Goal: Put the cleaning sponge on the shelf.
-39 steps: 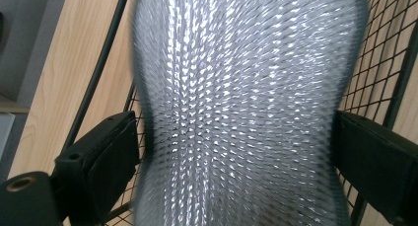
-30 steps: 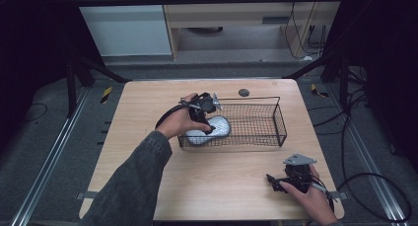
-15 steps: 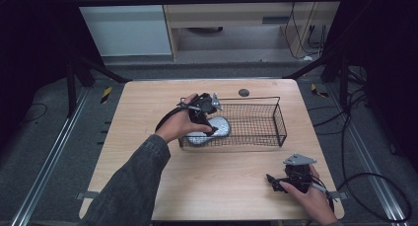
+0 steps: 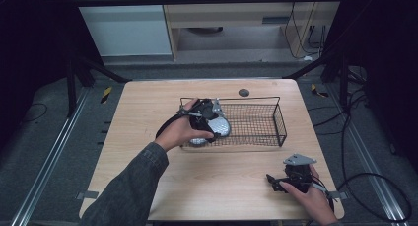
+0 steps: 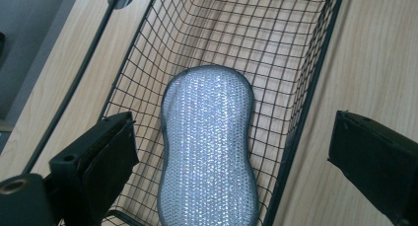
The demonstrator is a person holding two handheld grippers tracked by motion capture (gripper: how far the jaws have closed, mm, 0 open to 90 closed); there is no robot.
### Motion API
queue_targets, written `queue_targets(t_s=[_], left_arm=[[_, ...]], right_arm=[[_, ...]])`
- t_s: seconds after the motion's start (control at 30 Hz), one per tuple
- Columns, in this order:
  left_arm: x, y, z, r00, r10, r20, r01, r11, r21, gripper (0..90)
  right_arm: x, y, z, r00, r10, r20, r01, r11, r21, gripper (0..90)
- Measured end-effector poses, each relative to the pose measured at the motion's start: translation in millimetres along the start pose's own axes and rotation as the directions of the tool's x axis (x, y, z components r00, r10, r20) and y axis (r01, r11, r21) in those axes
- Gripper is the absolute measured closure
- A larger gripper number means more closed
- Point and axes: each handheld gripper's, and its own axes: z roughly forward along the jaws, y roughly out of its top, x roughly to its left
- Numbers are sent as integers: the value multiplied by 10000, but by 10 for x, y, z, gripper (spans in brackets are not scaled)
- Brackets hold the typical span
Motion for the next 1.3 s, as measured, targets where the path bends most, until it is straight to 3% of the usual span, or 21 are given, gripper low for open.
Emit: queue_targets(t_s=[0.37,0.63,0.83,1.03,1.3], left_arm=[[-178,-53,-71,9993,-80,-366,66,9993,-374,38],[-412,-108,-160,9993,-131,-363,105,9975,-693,35],[-585,-192,-228,9987,-472,-214,445,9925,-1139,37],[-757,-305,-261,9985,-534,-146,513,9915,-1197,39],[-882,-479,-300,9965,-787,-294,750,9911,-1097,45]], right_arm=[[-1,0,0,10000,-9,4,9,10000,-5,3],[3,-1,-2,10000,28,12,-28,10000,5,3],[7,-3,-5,10000,60,15,-60,10000,11,3],[6,-5,-6,10000,42,10,-42,10000,12,3],[4,-7,-7,10000,5,14,-5,10000,7,3]])
